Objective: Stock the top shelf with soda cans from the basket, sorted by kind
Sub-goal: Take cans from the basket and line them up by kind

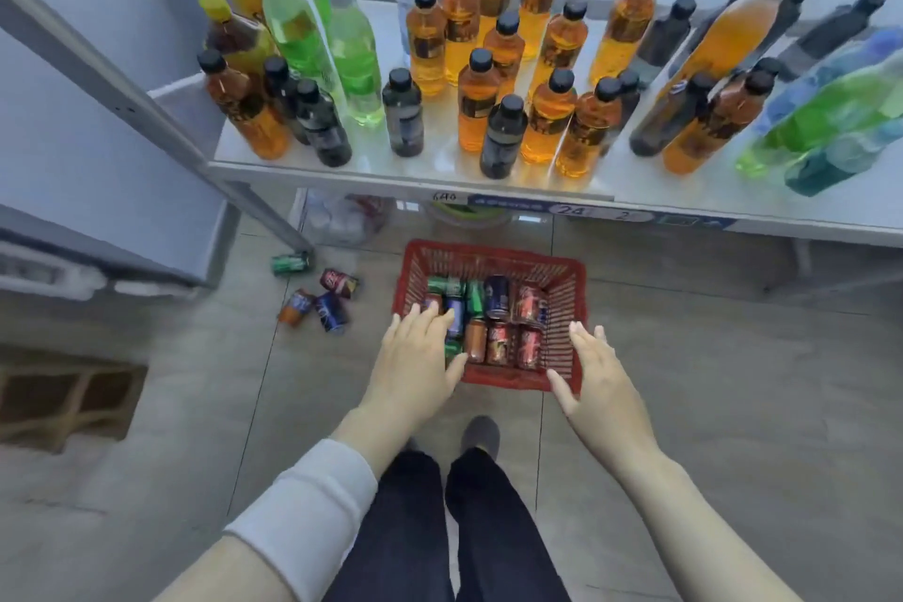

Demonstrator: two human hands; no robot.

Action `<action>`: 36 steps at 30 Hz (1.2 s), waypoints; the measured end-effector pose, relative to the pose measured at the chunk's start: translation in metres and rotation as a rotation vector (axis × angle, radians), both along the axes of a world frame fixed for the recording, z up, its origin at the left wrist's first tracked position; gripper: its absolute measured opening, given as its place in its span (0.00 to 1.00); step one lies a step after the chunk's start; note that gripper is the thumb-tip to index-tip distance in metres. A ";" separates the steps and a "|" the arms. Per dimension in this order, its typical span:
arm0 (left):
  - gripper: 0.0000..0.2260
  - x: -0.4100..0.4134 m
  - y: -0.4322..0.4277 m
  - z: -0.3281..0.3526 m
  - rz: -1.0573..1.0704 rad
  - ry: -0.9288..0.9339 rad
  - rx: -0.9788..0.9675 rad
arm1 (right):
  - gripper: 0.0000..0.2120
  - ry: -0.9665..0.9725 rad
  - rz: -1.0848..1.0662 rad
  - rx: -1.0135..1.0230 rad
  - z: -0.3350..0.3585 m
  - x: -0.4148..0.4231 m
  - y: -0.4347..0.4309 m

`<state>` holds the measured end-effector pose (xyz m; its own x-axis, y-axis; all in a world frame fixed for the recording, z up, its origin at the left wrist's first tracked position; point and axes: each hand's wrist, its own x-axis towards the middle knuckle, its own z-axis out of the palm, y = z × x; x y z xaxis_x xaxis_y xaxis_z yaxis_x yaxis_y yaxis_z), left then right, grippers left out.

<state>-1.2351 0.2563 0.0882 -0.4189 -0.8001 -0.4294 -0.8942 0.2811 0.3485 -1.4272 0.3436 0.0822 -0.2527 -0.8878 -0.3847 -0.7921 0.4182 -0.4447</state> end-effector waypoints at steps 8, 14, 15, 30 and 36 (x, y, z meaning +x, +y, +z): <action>0.25 -0.018 0.016 -0.184 -0.004 -0.079 0.239 | 0.30 -0.115 -0.039 0.236 -0.169 -0.019 0.003; 0.21 -0.037 0.007 -0.339 0.003 -0.146 0.379 | 0.30 -0.156 -0.095 0.355 -0.319 -0.030 -0.007; 0.20 -0.042 0.002 -0.364 0.015 -0.156 0.388 | 0.30 -0.159 -0.105 0.363 -0.343 -0.032 -0.010; 0.32 -0.118 -0.048 -0.596 0.399 -0.062 0.532 | 0.40 0.054 -0.429 0.245 -0.568 -0.093 -0.124; 0.41 -0.137 -0.046 -0.626 0.452 -0.171 0.395 | 0.44 0.030 -0.574 0.220 -0.602 -0.100 -0.147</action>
<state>-1.3725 0.2104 -0.5376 0.0247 -0.6495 -0.7600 -0.9471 -0.2585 0.1901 -1.5273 0.1962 -0.5200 -0.6806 -0.5074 -0.5285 -0.4242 0.8611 -0.2804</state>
